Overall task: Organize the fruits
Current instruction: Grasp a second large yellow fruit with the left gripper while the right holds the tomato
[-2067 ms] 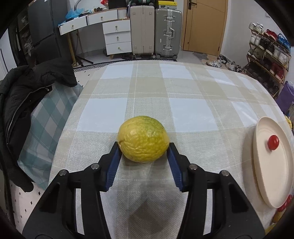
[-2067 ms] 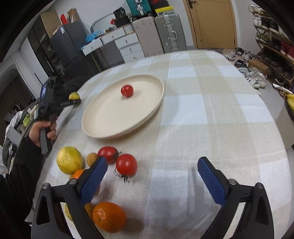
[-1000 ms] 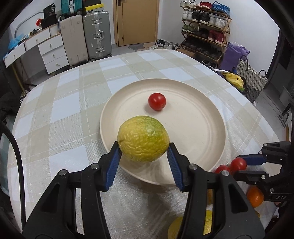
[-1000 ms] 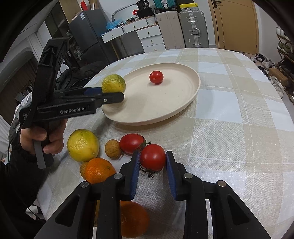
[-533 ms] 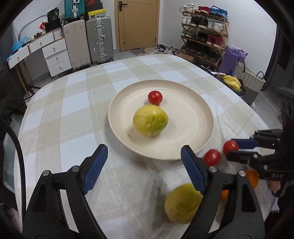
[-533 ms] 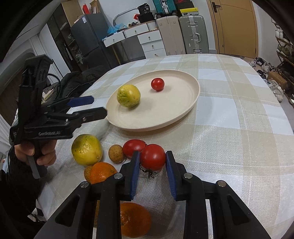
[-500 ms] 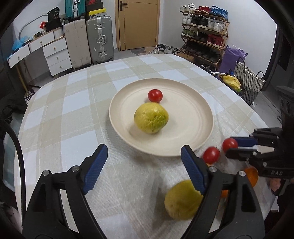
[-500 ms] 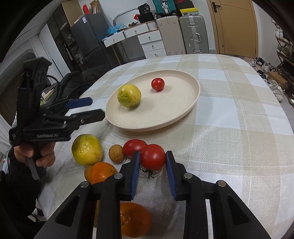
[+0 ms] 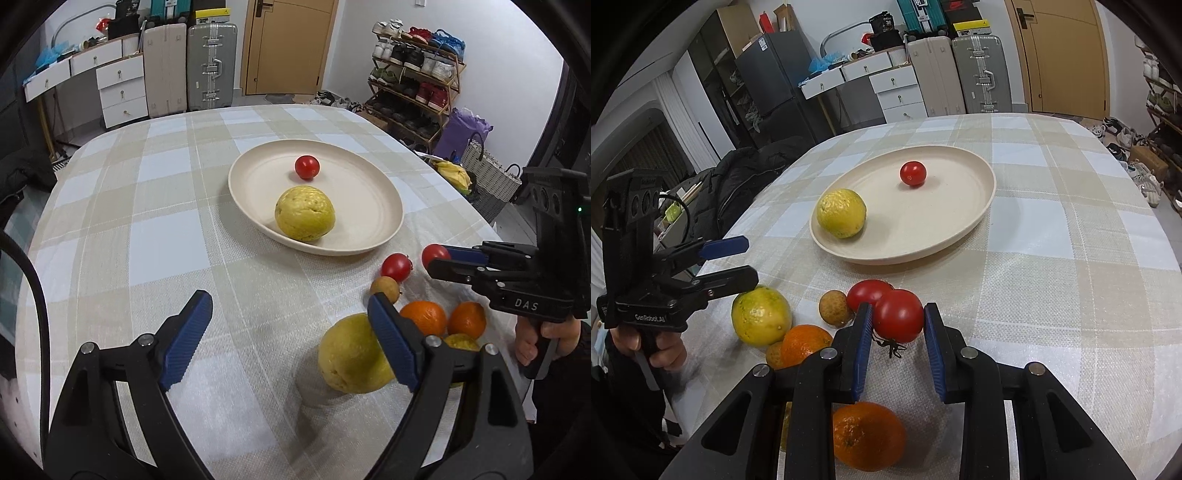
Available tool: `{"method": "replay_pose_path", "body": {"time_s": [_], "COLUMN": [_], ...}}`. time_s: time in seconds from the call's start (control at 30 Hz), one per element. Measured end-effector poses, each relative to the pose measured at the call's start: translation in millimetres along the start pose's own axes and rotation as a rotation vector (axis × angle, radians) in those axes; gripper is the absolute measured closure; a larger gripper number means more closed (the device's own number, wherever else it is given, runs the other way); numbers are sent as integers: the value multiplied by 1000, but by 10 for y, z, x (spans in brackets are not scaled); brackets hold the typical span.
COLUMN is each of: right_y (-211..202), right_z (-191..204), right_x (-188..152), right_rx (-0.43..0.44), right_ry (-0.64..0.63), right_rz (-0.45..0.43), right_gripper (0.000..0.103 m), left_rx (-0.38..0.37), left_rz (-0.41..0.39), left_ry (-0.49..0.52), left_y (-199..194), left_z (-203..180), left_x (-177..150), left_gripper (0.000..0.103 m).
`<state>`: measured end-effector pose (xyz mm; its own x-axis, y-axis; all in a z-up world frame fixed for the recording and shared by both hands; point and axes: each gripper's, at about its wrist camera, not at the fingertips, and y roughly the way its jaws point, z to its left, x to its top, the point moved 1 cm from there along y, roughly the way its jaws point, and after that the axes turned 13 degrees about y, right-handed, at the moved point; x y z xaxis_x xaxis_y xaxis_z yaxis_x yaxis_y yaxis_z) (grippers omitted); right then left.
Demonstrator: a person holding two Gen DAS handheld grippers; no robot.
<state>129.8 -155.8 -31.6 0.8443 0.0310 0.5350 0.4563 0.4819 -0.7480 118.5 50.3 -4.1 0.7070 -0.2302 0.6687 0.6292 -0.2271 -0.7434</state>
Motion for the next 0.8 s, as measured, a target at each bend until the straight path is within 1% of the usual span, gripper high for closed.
{"method": "replay_pose_path", "body": {"time_s": [0.07, 0.17, 0.33, 0.47, 0.7, 0.73, 0.77, 0.8], "right_y": [-13, -29, -45, -71, -115, -123, -133, -141], "right_z": [9, 19, 33, 47, 89, 96, 103, 106], "right_x": [-13, -29, -33, -50, -92, -95, -102, -107], "right_rx": [0, 3, 9, 16, 24, 24, 24, 25], "right_ry": [-2, -2, -6, -13, -27, -31, -34, -36], "right_rz": [-1, -5, -7, -12, -16, -17, -19, -19], "right_gripper": [74, 74, 74, 74, 74, 74, 74, 74], "left_rx": [-3, -20, -70, -92, -163, -173, -181, -196], "left_rz": [-11, -1, 14, 16, 51, 57, 62, 63], "left_ry": [-7, -9, -3, -7, -28, -23, -18, -18], "left_y": [-28, -49, -95, -117, -11, 15, 31, 42], "left_z": [0, -49, -188, -259, -368, -392, -419, -437], "left_x": [-15, -65, -202, -327, -428, -443, -456, -467], "left_gripper": [18, 18, 15, 13, 13, 13, 17, 26]}}
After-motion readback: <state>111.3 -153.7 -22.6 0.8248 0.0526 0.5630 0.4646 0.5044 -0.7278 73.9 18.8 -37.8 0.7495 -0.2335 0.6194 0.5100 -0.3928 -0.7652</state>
